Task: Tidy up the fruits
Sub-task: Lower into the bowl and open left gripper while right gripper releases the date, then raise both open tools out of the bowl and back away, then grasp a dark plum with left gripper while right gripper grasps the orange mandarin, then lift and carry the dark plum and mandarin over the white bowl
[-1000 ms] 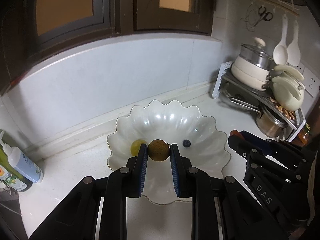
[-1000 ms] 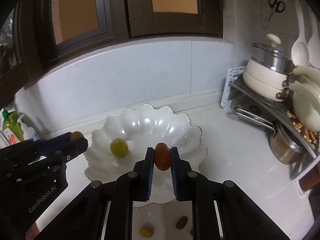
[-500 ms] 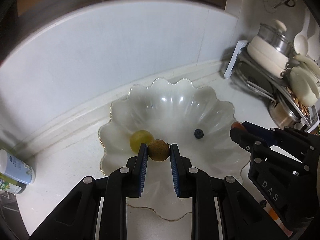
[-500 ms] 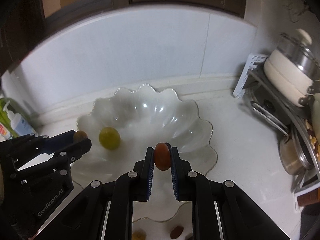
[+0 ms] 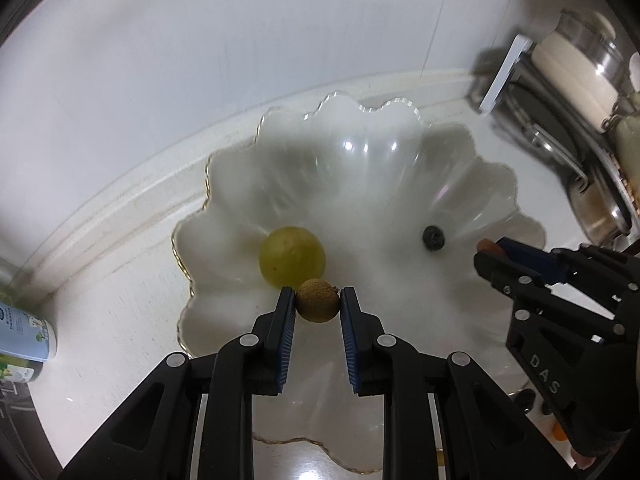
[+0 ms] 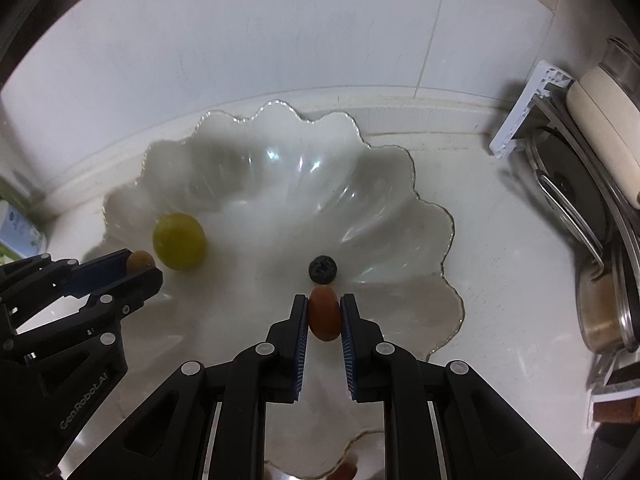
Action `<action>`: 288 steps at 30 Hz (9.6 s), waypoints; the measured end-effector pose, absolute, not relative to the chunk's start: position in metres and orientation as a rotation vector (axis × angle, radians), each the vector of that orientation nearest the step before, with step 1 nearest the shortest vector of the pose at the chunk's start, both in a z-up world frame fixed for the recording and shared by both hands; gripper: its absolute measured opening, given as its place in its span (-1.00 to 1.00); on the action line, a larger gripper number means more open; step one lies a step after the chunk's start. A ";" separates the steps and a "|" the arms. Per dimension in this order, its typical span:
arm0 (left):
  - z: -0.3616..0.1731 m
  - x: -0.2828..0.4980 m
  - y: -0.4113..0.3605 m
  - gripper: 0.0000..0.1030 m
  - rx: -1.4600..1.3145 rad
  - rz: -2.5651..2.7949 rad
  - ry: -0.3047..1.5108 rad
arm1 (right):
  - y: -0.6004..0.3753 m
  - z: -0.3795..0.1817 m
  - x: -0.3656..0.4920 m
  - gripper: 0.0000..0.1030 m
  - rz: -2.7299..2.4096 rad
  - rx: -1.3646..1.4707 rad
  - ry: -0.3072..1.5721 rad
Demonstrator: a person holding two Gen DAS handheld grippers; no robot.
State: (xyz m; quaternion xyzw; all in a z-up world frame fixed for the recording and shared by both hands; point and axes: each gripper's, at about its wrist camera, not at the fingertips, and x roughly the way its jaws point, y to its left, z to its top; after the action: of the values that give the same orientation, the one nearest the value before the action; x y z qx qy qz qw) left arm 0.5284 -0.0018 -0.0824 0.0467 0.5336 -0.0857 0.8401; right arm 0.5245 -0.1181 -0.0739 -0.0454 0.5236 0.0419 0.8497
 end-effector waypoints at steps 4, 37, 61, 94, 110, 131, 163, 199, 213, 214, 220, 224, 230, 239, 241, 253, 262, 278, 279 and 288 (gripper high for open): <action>-0.091 0.530 -0.004 -0.55 0.111 -0.178 1.153 | -0.116 -0.080 0.526 -0.66 0.092 -0.115 1.123; -0.055 0.505 -0.006 -0.08 0.166 -0.108 1.055 | -0.134 -0.057 0.502 -0.34 0.063 -0.036 1.072; 0.016 0.425 -0.004 -0.08 0.181 -0.139 0.757 | -0.148 0.010 0.423 -0.34 0.038 0.011 0.844; 0.053 0.315 -0.023 -0.08 0.168 -0.335 0.537 | -0.173 0.052 0.281 -0.34 -0.118 0.017 0.551; 0.056 0.286 -0.063 -0.08 0.193 -0.431 0.517 | -0.206 0.045 0.243 -0.34 -0.177 0.057 0.548; 0.018 0.270 -0.088 0.16 0.188 -0.489 0.580 | -0.225 -0.002 0.221 -0.11 -0.215 0.100 0.624; -0.073 0.262 -0.105 0.16 0.224 -0.421 0.706 | -0.230 -0.085 0.208 0.17 -0.271 0.105 0.726; -0.144 0.305 -0.123 0.03 0.194 -0.388 0.892 | -0.255 -0.143 0.245 0.16 -0.262 0.130 0.845; -0.150 0.311 -0.125 -0.44 0.169 -0.391 0.917 | -0.258 -0.146 0.247 -0.09 -0.236 0.154 0.854; -0.150 0.310 -0.125 -0.44 0.168 -0.391 0.918 | -0.258 -0.145 0.247 -0.09 -0.235 0.156 0.855; -0.141 0.305 -0.122 -0.44 0.158 -0.396 0.898 | -0.255 -0.139 0.244 -0.09 -0.227 0.157 0.845; -0.132 0.301 -0.118 -0.44 0.151 -0.393 0.879 | -0.251 -0.132 0.242 -0.09 -0.219 0.150 0.827; -0.117 0.296 -0.113 -0.44 0.141 -0.391 0.852 | -0.244 -0.117 0.237 -0.09 -0.204 0.143 0.792; -0.088 0.287 -0.096 -0.44 0.131 -0.373 0.778 | -0.231 -0.089 0.235 -0.09 -0.181 0.129 0.722; -0.081 0.285 -0.092 -0.44 0.126 -0.368 0.759 | -0.227 -0.083 0.235 -0.09 -0.176 0.124 0.709; -0.045 0.279 -0.070 -0.44 0.084 -0.346 0.677 | -0.203 -0.051 0.236 -0.09 -0.134 0.108 0.627; -0.020 0.279 -0.051 -0.44 0.079 -0.309 0.596 | -0.184 -0.030 0.244 -0.09 -0.095 0.091 0.562; 0.008 0.297 -0.024 -0.44 0.071 -0.276 0.497 | -0.146 -0.005 0.275 -0.09 -0.032 0.058 0.505; 0.009 0.299 -0.024 -0.44 0.073 -0.274 0.493 | -0.145 -0.004 0.277 -0.09 -0.029 0.057 0.502; 0.018 0.317 -0.016 -0.44 0.084 -0.251 0.467 | -0.133 0.001 0.298 -0.09 -0.025 0.033 0.483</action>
State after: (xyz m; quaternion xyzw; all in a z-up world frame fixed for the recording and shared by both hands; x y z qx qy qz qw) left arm 0.3173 -0.0162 0.0177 0.0417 0.2307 -0.1242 0.9642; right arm 0.2980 -0.1334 0.0011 0.0161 0.2391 -0.0122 0.9708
